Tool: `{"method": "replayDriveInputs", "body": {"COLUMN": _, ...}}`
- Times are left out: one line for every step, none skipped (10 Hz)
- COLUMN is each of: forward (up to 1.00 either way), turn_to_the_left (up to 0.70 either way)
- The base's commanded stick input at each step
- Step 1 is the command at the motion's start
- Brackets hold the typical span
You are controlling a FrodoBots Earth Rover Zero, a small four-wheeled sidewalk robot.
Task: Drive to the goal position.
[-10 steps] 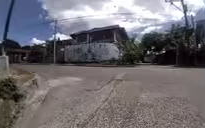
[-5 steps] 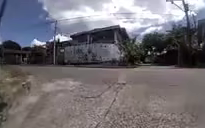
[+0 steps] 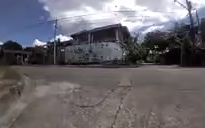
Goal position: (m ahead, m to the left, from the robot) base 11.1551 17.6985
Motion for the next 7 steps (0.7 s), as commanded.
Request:
{"method": "replayDriveInputs", "body": {"forward": 0.70, "turn_to_the_left": 0.35}}
{"method": "replayDriveInputs", "body": {"forward": 0.70, "turn_to_the_left": 0.35}}
{"method": "replayDriveInputs", "body": {"forward": 0.70, "turn_to_the_left": 0.35}}
{"method": "replayDriveInputs", "body": {"forward": 0.70, "turn_to_the_left": 0.35}}
{"method": "replayDriveInputs", "body": {"forward": 0.70, "turn_to_the_left": 0.35}}
{"method": "replayDriveInputs", "body": {"forward": 0.70, "turn_to_the_left": 0.35}}
{"method": "replayDriveInputs", "body": {"forward": 0.70, "turn_to_the_left": 0.35}}
